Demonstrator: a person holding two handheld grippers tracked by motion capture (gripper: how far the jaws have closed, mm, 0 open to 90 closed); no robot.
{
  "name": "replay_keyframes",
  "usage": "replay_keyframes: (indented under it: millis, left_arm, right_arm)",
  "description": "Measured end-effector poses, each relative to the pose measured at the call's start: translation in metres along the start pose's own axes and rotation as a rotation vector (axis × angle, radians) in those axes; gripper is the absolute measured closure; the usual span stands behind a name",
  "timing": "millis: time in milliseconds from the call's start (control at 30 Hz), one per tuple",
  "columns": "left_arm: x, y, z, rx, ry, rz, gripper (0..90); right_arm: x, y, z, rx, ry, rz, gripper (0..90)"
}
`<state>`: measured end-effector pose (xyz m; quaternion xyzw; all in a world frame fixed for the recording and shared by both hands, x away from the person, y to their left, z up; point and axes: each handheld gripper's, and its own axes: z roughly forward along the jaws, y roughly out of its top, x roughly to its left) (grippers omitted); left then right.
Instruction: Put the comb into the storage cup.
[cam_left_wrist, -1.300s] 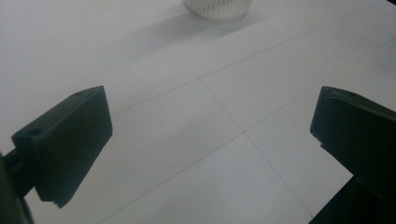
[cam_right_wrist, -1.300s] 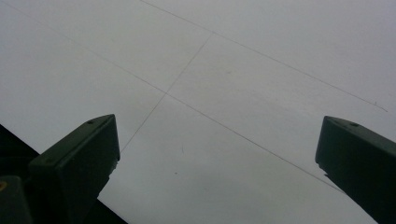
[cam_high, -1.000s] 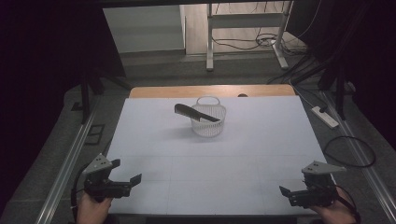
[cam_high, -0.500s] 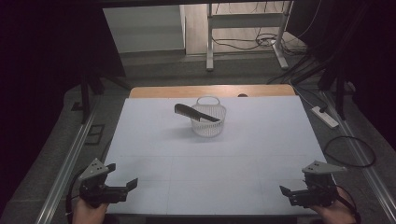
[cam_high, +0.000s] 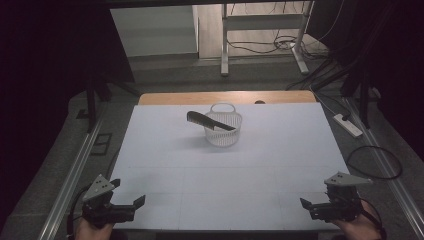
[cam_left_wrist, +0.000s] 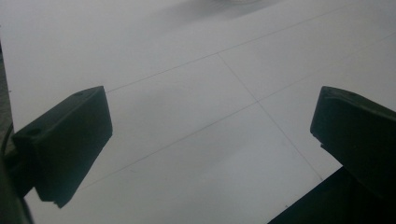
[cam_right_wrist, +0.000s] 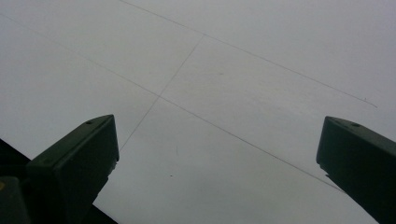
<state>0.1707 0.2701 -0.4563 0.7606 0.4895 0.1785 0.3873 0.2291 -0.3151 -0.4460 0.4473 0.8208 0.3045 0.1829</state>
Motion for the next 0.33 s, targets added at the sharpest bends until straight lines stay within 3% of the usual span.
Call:
replay_keyframes:
  millis: [333]
  left_arm:
    - [-0.0001, 0.0006, 0.0015, 0.020, 0.013, -0.007, 0.0]
  right_arm:
    - [-0.0012, 0.0004, 0.0006, -0.001, -0.011, 0.016, 0.0]
